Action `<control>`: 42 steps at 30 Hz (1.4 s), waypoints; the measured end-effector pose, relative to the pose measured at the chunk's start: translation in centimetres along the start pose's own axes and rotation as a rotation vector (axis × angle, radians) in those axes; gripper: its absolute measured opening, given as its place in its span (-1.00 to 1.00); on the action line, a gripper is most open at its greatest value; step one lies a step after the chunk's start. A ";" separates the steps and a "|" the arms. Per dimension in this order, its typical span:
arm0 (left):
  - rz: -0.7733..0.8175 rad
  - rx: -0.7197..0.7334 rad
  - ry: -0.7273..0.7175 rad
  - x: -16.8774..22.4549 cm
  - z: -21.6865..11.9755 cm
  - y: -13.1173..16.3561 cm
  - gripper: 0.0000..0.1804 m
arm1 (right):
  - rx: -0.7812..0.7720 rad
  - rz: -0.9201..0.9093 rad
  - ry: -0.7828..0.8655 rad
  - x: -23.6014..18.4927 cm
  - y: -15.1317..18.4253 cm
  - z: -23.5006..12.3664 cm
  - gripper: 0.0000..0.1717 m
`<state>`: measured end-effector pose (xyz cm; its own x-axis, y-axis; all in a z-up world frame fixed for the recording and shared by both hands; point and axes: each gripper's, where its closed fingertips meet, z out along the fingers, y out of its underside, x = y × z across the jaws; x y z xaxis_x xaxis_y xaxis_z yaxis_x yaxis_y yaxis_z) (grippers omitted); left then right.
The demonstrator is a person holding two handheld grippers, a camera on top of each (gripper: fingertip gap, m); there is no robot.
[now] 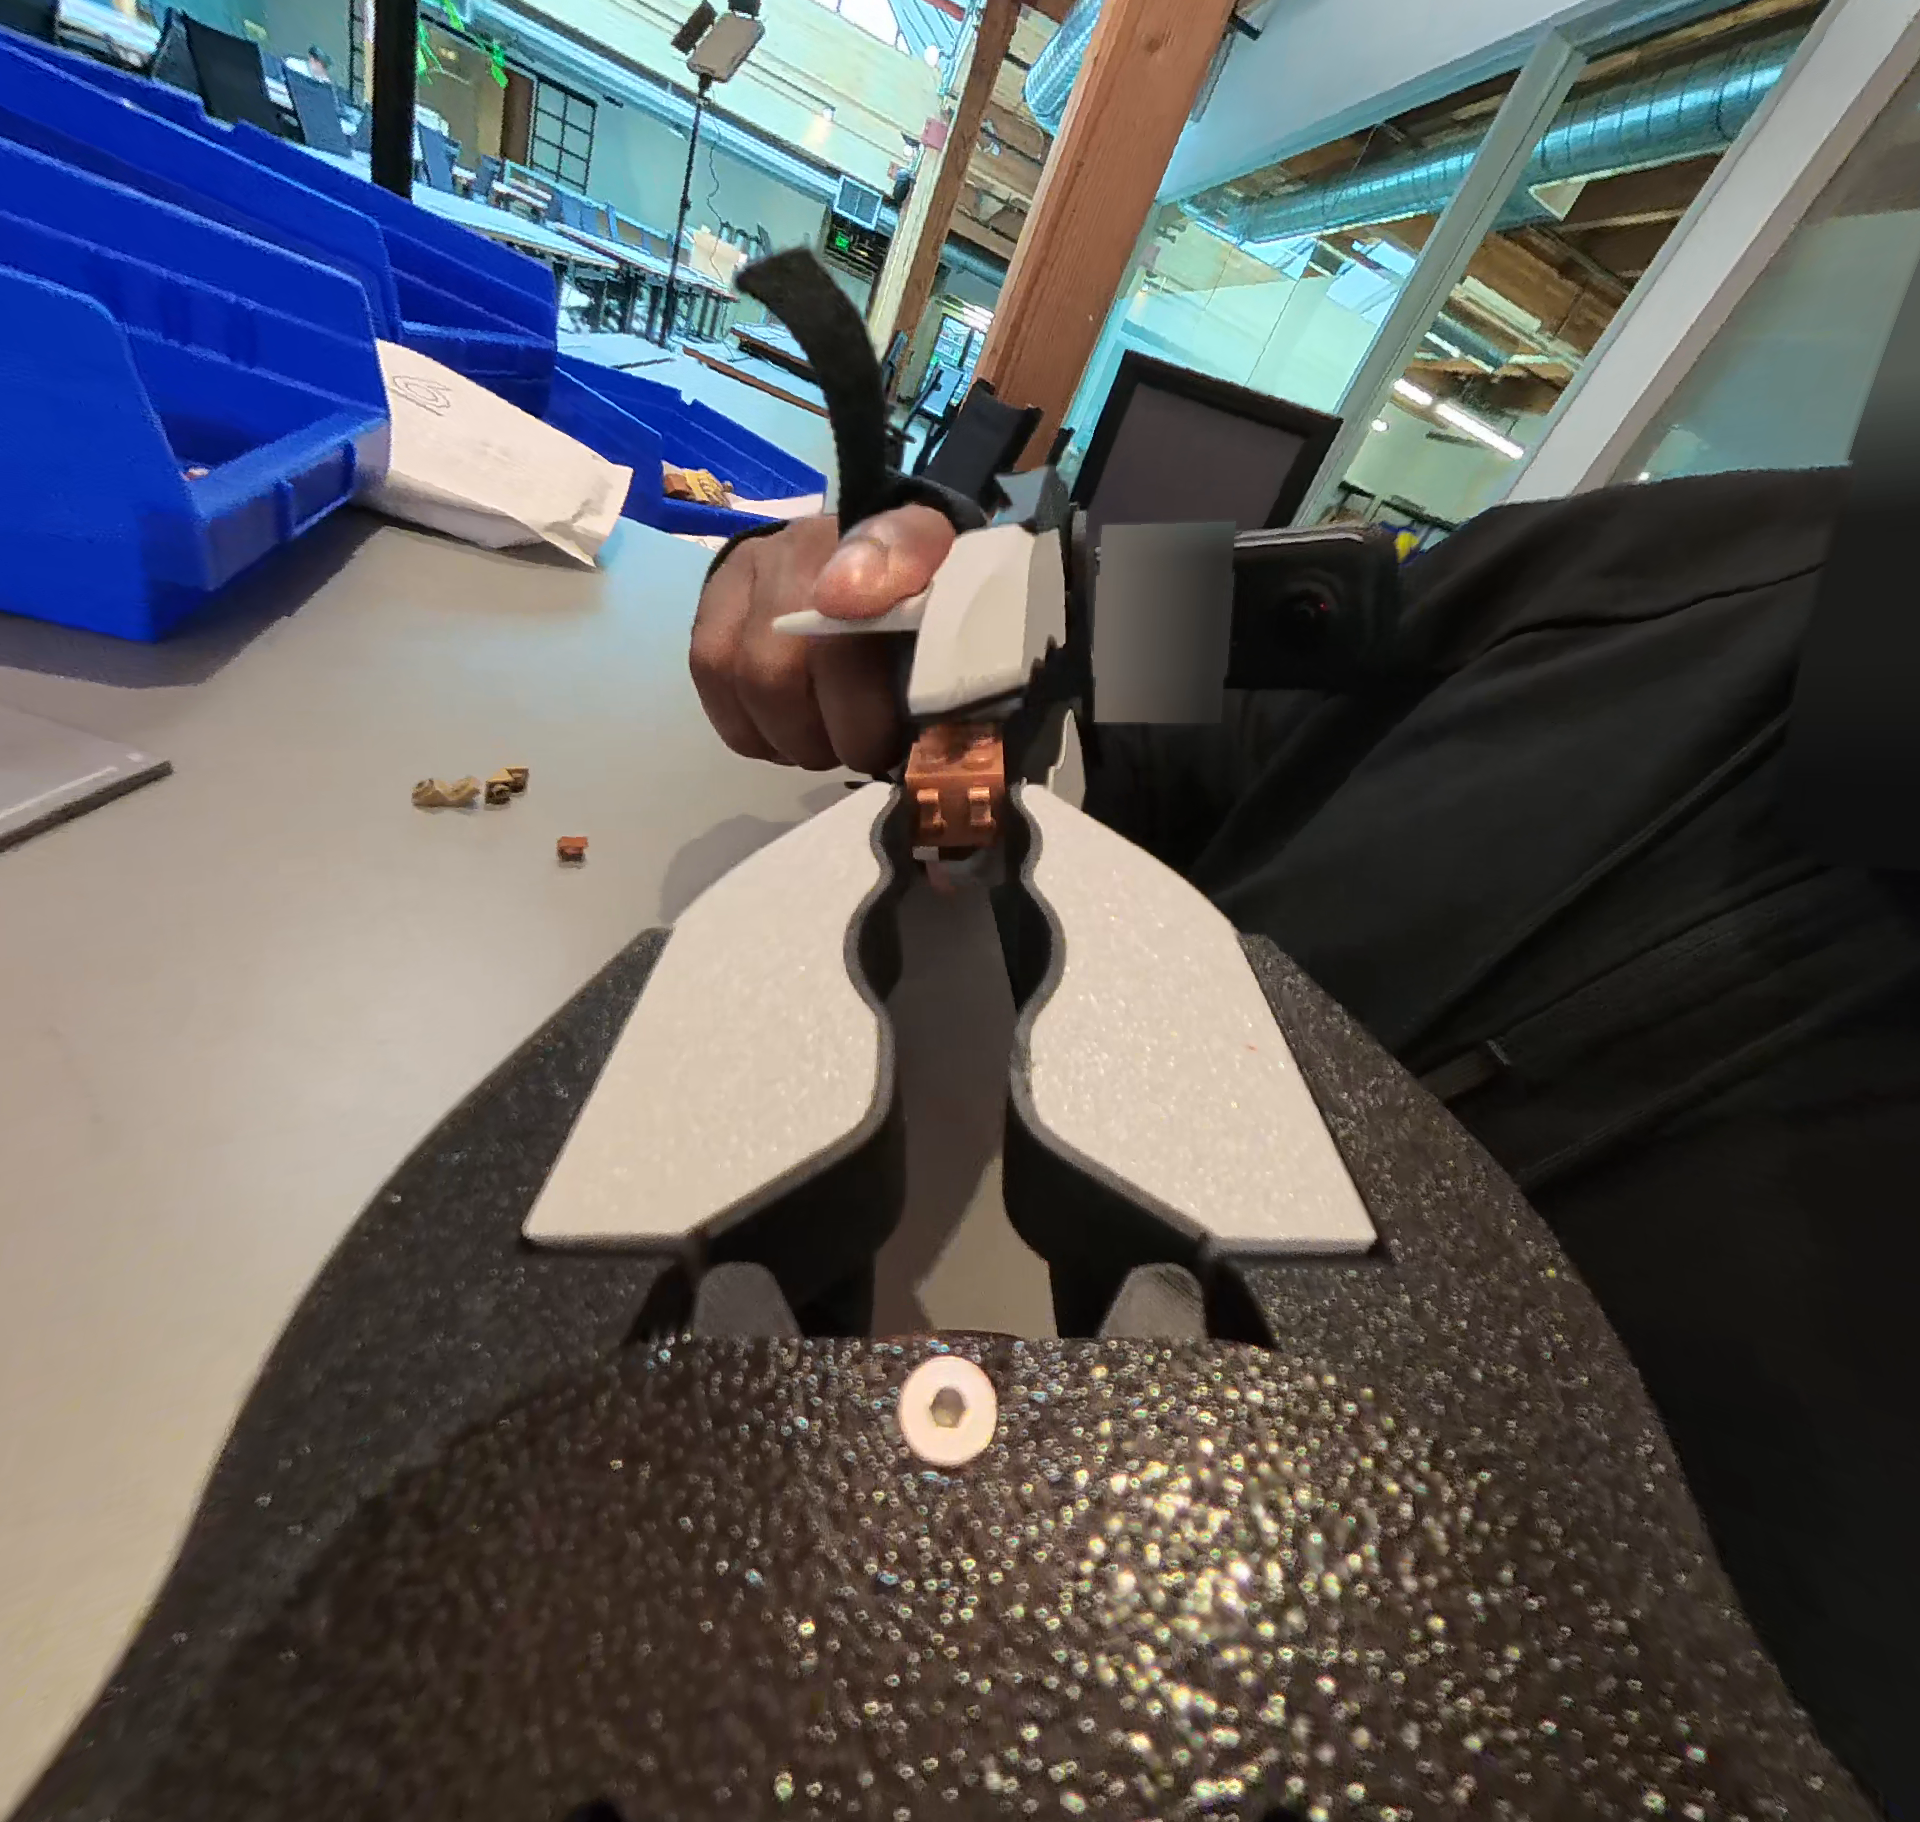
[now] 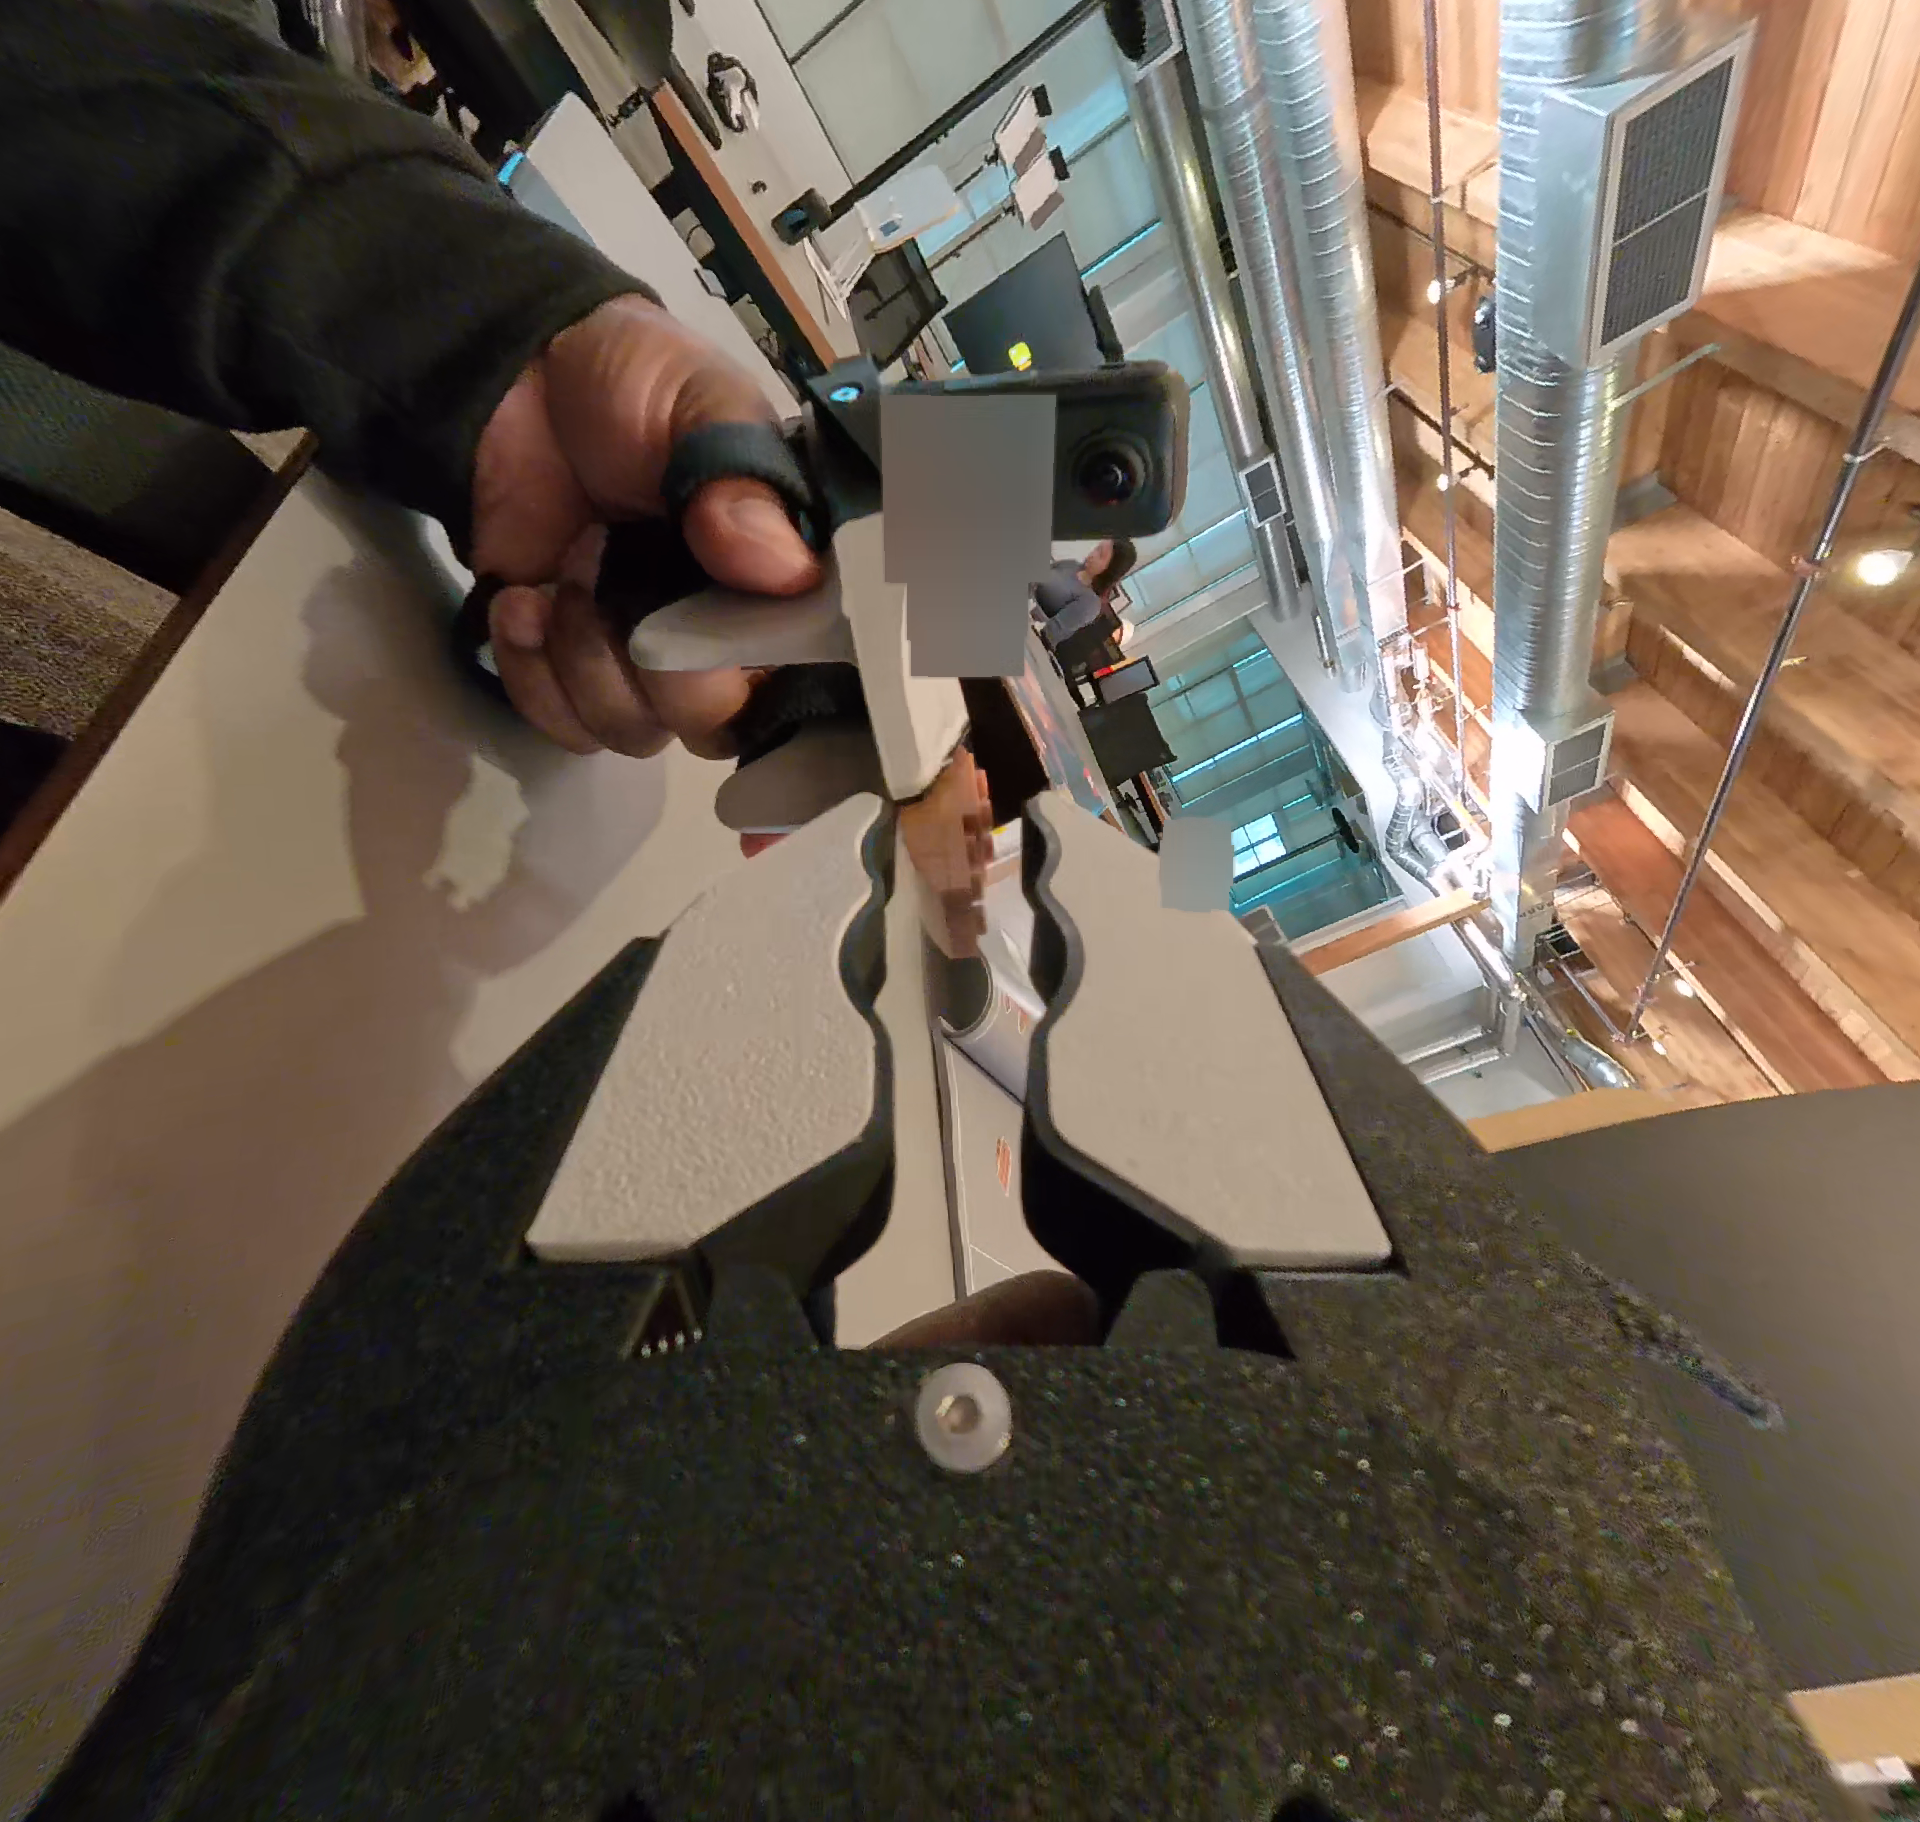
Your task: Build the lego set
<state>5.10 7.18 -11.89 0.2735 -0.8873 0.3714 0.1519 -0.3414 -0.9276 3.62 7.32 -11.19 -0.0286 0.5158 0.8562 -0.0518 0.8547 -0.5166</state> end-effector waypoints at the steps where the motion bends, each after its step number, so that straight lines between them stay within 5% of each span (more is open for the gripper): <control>1: 0.014 -0.003 -0.004 0.0 0.0 0.0 -0.83 | 0.004 0.005 -0.001 0.0 -0.1 0.0 -0.70; 21: -0.031 0.011 -0.012 -0.4 0.0 -0.1 -0.82 | -0.001 0.004 -0.019 -0.2 -0.3 0.0 -0.82; 28: -0.082 0.129 0.005 -0.8 -1.1 -1.5 -0.83 | -0.002 0.027 0.060 1.2 0.2 -0.3 -0.64; 42: -0.070 0.068 0.030 -0.2 -0.5 -0.7 -0.82 | 0.024 0.006 -0.029 0.4 -0.1 -0.8 -0.87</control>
<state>4.41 7.48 -11.31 0.2319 -0.8712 0.4326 0.2336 -0.3819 -0.8942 4.37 7.46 -10.81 -0.0580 0.5186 0.8531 -0.0750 0.8498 -0.5217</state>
